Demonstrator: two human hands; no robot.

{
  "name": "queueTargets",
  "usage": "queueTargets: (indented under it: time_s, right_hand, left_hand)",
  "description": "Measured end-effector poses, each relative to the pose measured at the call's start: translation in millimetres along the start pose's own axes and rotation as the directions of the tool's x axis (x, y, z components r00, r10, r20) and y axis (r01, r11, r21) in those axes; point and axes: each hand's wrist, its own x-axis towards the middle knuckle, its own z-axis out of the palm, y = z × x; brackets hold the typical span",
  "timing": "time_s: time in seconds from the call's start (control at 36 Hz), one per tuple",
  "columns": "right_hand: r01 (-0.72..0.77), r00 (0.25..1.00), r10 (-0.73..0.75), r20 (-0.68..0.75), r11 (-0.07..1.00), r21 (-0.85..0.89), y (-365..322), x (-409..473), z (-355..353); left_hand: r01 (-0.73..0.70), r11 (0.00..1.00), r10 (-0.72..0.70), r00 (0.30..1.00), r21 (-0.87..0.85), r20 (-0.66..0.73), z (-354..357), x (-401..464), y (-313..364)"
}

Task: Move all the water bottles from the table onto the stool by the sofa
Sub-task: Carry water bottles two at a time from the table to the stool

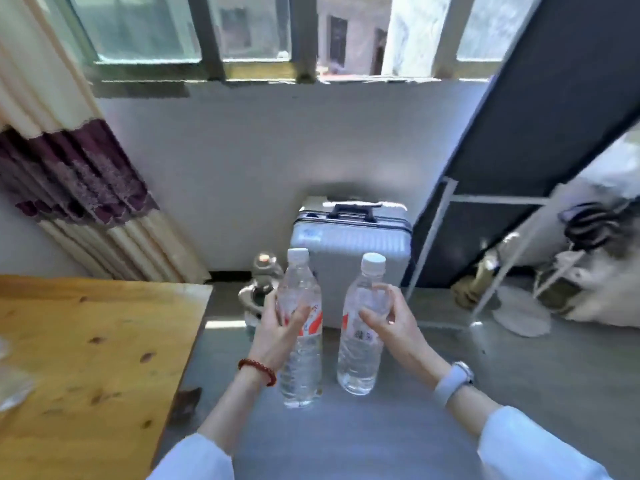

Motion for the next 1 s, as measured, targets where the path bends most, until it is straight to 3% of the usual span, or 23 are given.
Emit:
queueTargets:
  time_s: [0.19, 0.42, 0.53, 0.69, 0.78, 1.0]
  right_hand:
    - [-0.045, 0.942, 0.021, -0.336, 0.997, -0.064, 32.5, -74.2, -188.5]
    - [-0.170, 0.761, 0.103, -0.640, 0.985, -0.044, 76.3, -170.1, -354.0]
    - [-0.205, 0.594, 0.122, -0.795, 0.979, -0.003, 107.8, -217.1, -438.9]
    - [-0.270, 0.400, 0.165, -0.902, 0.961, 0.056, 139.3, -265.5, -565.1]
    - [-0.297, 0.313, 0.199, -0.929, 0.949, 0.103, 149.8, -292.2, -635.6]
    - [-0.271, 0.014, 0.230, -0.973, 0.938, 0.218, 176.5, -389.2, -786.8]
  left_hand:
    - [-0.111, 0.988, 0.074, 0.952, 0.108, 0.299, 208.6, 1.0, 35.4]
    - [-0.290, 0.954, 0.159, 0.712, 0.080, 0.684, 436.2, -21.2, 76.4]
    - [-0.363, 0.928, 0.151, 0.574, 0.085, 0.805, 558.3, -38.5, 86.9]
    - [-0.401, 0.916, 0.138, 0.372, 0.024, 0.918, 723.8, -58.8, 102.1]
    - [-0.410, 0.912, 0.141, 0.256, -0.024, 0.956, 810.8, -76.2, 118.8]
    - [-0.468, 0.880, 0.118, 0.047, -0.082, 0.992, 1014.6, -148.1, 169.7]
